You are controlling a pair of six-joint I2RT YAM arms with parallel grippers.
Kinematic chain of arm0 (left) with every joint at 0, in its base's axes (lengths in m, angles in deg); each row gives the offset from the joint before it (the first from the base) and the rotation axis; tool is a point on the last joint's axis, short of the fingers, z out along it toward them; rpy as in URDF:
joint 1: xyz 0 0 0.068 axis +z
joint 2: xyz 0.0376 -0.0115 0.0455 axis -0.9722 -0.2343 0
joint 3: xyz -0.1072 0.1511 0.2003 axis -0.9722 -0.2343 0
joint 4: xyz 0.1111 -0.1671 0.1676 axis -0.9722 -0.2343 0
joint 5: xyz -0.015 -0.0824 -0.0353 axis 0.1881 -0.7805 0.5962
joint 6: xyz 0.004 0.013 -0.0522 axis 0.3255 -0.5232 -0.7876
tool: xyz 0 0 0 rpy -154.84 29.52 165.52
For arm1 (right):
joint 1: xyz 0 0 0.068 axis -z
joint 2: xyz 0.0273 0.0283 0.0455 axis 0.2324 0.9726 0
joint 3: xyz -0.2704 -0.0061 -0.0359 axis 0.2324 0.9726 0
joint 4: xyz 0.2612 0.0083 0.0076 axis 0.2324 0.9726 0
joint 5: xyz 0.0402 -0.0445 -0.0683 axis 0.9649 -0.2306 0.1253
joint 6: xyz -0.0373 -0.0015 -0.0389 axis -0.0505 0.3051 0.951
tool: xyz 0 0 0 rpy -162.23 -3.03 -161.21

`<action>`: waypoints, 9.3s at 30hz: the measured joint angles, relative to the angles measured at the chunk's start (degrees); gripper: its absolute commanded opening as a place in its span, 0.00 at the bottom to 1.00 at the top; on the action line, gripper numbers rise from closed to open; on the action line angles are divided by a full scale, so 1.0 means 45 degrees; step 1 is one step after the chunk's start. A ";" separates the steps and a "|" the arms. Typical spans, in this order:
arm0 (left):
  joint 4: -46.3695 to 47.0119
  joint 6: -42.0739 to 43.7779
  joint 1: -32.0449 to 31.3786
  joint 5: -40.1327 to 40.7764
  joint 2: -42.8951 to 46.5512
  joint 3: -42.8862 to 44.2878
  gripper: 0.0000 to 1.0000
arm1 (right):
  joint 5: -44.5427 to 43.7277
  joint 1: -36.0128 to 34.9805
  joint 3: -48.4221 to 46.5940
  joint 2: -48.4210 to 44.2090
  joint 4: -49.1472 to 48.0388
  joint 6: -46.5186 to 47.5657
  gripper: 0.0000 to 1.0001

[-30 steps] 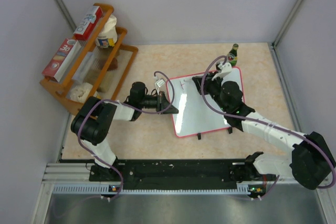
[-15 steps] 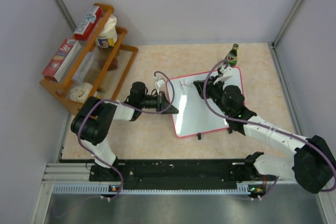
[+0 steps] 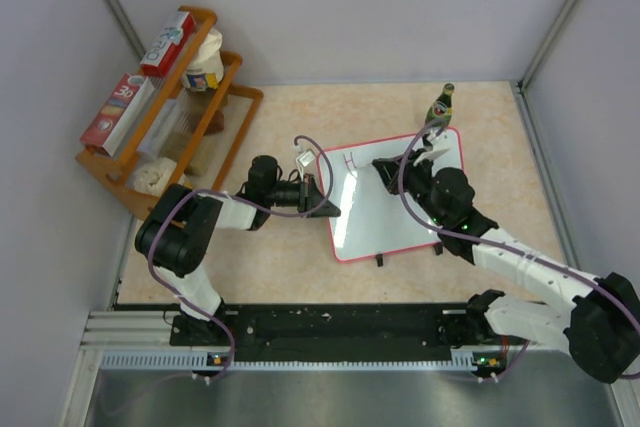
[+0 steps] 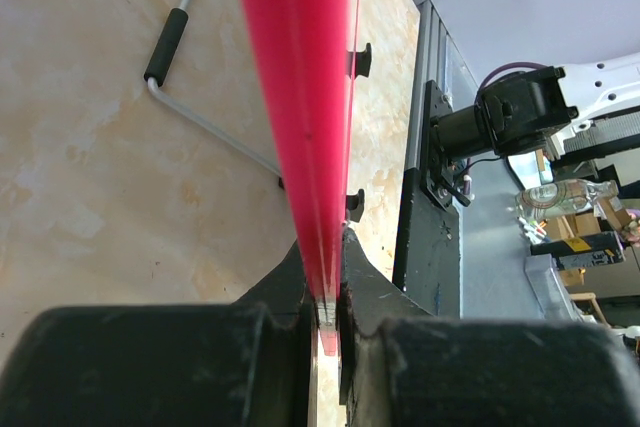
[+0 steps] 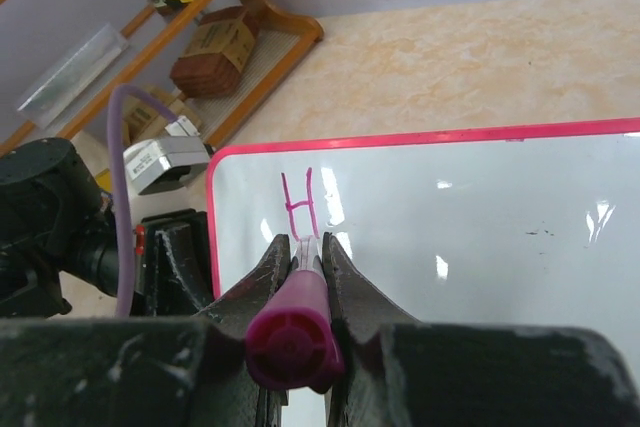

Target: Write a sentence on the whiteboard

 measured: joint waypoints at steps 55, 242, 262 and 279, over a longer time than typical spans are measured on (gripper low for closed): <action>-0.0160 0.0005 -0.0019 0.0049 0.0000 0.0044 0.00 | 0.0515 0.0427 -0.0393 0.0447 0.0306 -0.0165 0.00; -0.0738 0.0369 -0.0155 0.0053 0.0000 0.0321 0.00 | 0.1821 0.1967 -0.0199 0.0151 0.0471 -0.2166 0.00; -0.0738 0.0403 -0.0185 0.0049 0.0000 0.0345 0.00 | 0.1564 0.2438 -0.0214 -0.0515 0.1141 -0.1894 0.00; -0.0787 0.0389 -0.0189 0.0092 0.0000 0.0350 0.00 | 0.1122 0.2438 -0.0214 -0.0437 0.1137 -0.1569 0.00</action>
